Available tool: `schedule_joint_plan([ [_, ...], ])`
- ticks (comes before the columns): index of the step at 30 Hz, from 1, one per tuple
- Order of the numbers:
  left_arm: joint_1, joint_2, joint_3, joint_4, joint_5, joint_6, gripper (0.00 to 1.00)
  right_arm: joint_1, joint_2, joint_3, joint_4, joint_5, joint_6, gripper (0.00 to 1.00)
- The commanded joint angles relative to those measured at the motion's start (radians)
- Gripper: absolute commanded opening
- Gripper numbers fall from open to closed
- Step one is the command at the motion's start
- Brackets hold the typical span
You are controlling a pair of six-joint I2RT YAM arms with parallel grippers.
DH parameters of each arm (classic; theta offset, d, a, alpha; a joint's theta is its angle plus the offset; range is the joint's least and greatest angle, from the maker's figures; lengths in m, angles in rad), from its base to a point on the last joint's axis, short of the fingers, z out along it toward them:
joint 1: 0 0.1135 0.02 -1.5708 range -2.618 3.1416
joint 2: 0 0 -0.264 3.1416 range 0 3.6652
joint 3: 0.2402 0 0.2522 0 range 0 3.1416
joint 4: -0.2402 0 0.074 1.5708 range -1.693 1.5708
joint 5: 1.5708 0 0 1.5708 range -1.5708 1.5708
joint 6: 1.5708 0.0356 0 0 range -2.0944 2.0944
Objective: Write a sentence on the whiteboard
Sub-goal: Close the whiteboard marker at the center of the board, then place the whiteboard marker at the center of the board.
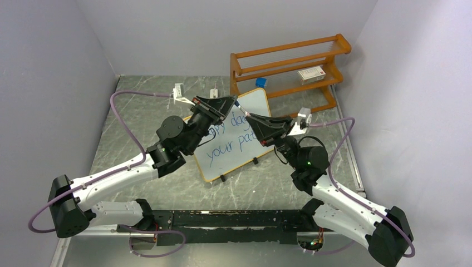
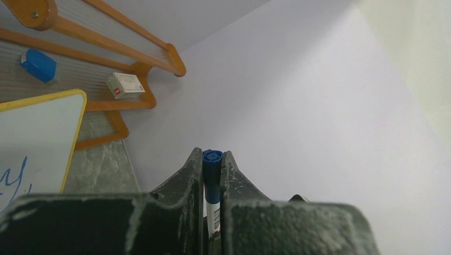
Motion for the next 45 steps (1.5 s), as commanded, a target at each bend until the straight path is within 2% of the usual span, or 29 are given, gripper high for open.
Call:
schedule_joint_plan([
  [1,-0.122,0.042,-0.088,-0.149,0.272,0.025,0.05,-0.005,0.031,0.059,-0.032,0.042,-0.026,0.0],
  [5,-0.098,-0.002,-0.055,-0.228,0.196,0.079,0.05,-0.005,0.022,0.049,-0.06,0.052,-0.031,0.0],
  [9,-0.027,-0.034,0.01,-0.307,0.173,0.132,0.05,-0.005,-0.004,0.039,-0.099,0.054,-0.051,0.0],
  [14,0.071,-0.068,0.076,-0.345,0.173,0.191,0.32,-0.005,-0.039,0.026,-0.169,0.082,-0.079,0.0],
  [20,0.124,-0.102,0.151,-0.409,0.129,0.283,0.46,-0.005,-0.083,0.026,-0.297,0.193,-0.123,0.0],
  [26,0.137,-0.178,0.19,-0.542,0.0,0.444,0.61,-0.004,-0.143,0.025,-0.528,0.419,-0.145,0.0],
  [30,0.137,-0.249,0.178,-0.623,-0.122,0.567,0.76,-0.004,-0.186,0.014,-0.678,0.603,-0.095,0.0],
  [36,0.137,-0.376,0.094,-0.685,-0.249,0.718,0.88,-0.006,-0.219,-0.025,-0.859,0.818,0.004,0.0],
  [40,0.138,-0.452,0.038,-0.744,-0.308,0.779,0.97,-0.017,-0.159,-0.02,-1.033,0.945,0.1,0.0],
  [45,0.138,-0.558,-0.033,-0.806,-0.392,0.822,0.98,-0.082,-0.101,-0.054,-1.137,0.931,0.237,0.0],
])
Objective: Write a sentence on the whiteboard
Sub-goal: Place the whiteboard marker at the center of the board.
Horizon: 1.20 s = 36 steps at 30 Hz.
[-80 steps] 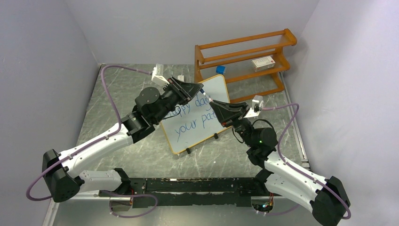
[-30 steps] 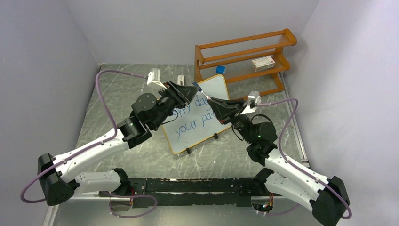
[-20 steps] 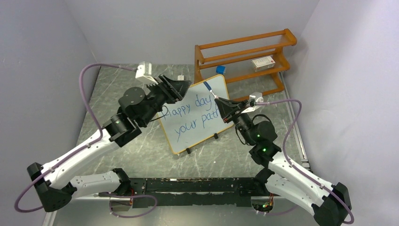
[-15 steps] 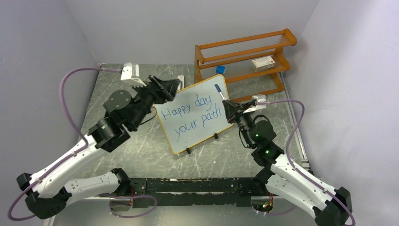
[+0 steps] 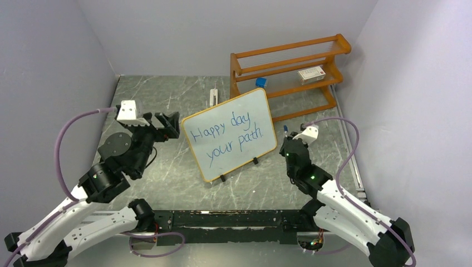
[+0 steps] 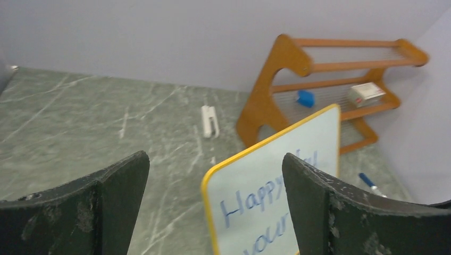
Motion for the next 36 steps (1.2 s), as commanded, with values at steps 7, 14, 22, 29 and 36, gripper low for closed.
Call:
schedule_joint_plan([
  [7,0.005,-0.207,-0.142,-0.111,-0.214,0.095,0.98,-0.244,0.131,-0.011,-0.179,-0.101,0.222,0.0],
  [14,0.008,-0.272,-0.187,-0.122,-0.281,0.09,0.97,-0.332,0.261,-0.008,-0.208,-0.166,0.326,0.0],
  [22,0.017,-0.313,-0.21,-0.134,-0.309,0.079,0.98,-0.341,0.246,-0.07,-0.202,-0.178,0.385,0.23],
  [29,0.022,-0.347,-0.212,-0.146,-0.303,0.061,0.98,-0.342,0.165,-0.063,-0.247,-0.182,0.374,0.45],
  [36,0.023,-0.369,-0.175,-0.227,-0.279,0.005,0.98,-0.341,0.012,0.022,-0.372,-0.18,0.293,0.69],
])
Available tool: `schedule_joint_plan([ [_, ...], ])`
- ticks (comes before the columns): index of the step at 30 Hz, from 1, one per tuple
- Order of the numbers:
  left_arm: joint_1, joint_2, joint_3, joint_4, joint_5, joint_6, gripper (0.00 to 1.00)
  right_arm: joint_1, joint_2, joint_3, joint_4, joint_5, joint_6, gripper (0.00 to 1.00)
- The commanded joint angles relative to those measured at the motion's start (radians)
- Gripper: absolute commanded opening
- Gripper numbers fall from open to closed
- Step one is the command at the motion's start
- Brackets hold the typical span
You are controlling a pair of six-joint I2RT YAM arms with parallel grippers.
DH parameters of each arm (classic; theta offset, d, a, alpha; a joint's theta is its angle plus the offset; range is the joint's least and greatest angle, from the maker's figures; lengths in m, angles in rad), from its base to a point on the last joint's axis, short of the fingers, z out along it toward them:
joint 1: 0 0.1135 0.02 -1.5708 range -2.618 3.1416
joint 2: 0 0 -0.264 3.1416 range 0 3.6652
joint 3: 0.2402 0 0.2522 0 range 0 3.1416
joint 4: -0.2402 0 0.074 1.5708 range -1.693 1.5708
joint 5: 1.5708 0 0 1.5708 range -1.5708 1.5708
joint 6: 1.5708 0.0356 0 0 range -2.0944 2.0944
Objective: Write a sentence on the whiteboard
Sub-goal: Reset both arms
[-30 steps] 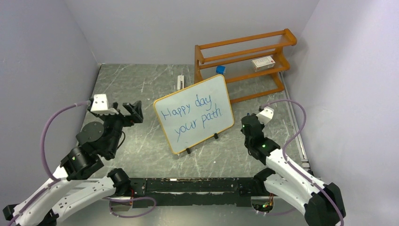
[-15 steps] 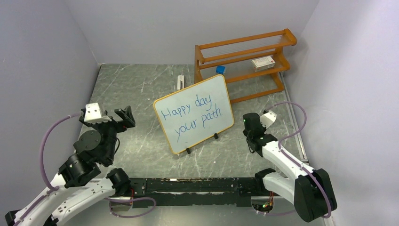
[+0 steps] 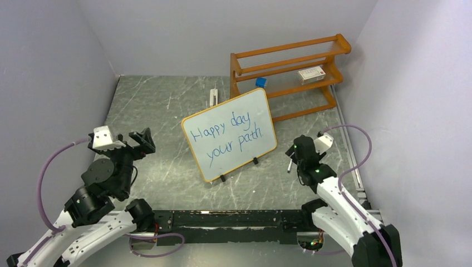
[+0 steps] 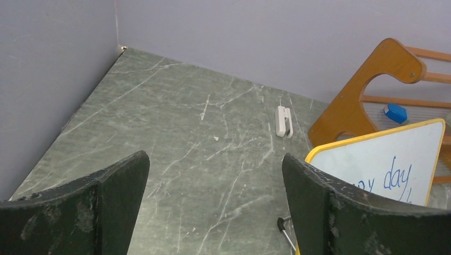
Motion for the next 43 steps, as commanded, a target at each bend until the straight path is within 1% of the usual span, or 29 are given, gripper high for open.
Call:
schedule_joint_plan([
  [1,0.008,-0.026,0.037,-0.079,0.002,-0.035,0.98,-0.008,-0.103,0.095,-0.107,0.019,-0.073,0.71],
  [6,0.008,-0.068,0.071,-0.134,0.017,-0.024,0.98,-0.008,-0.223,0.241,-0.237,0.032,-0.217,0.79],
  [8,0.007,-0.086,0.083,-0.157,0.024,-0.011,0.97,-0.008,-0.26,0.322,-0.291,0.05,-0.247,0.82],
  [9,0.008,-0.092,0.091,-0.17,0.025,-0.006,0.98,-0.008,-0.276,0.351,-0.31,0.051,-0.269,0.88],
  [10,0.008,-0.1,0.098,-0.182,0.028,-0.001,0.97,-0.008,-0.291,0.378,-0.318,0.042,-0.302,0.98],
  [11,0.008,-0.111,0.104,-0.193,0.032,0.003,0.98,-0.008,-0.304,0.401,-0.322,0.034,-0.329,1.0],
  [16,0.008,-0.165,0.104,-0.24,0.037,0.001,0.98,-0.008,-0.358,0.483,-0.35,0.045,-0.433,1.0],
  [19,0.008,-0.209,0.078,-0.249,0.041,-0.023,0.98,-0.007,-0.406,0.46,-0.317,0.022,-0.519,1.0],
  [23,0.007,-0.272,0.013,-0.229,0.045,-0.046,0.97,-0.005,-0.478,0.412,-0.273,-0.017,-0.577,1.0],
  [28,0.008,-0.276,0.007,-0.21,0.017,-0.044,0.98,-0.005,-0.534,0.381,-0.246,-0.034,-0.6,1.0],
  [43,0.008,-0.236,0.013,-0.222,0.0,-0.056,0.98,-0.002,-0.59,0.354,-0.223,-0.017,-0.608,1.0],
])
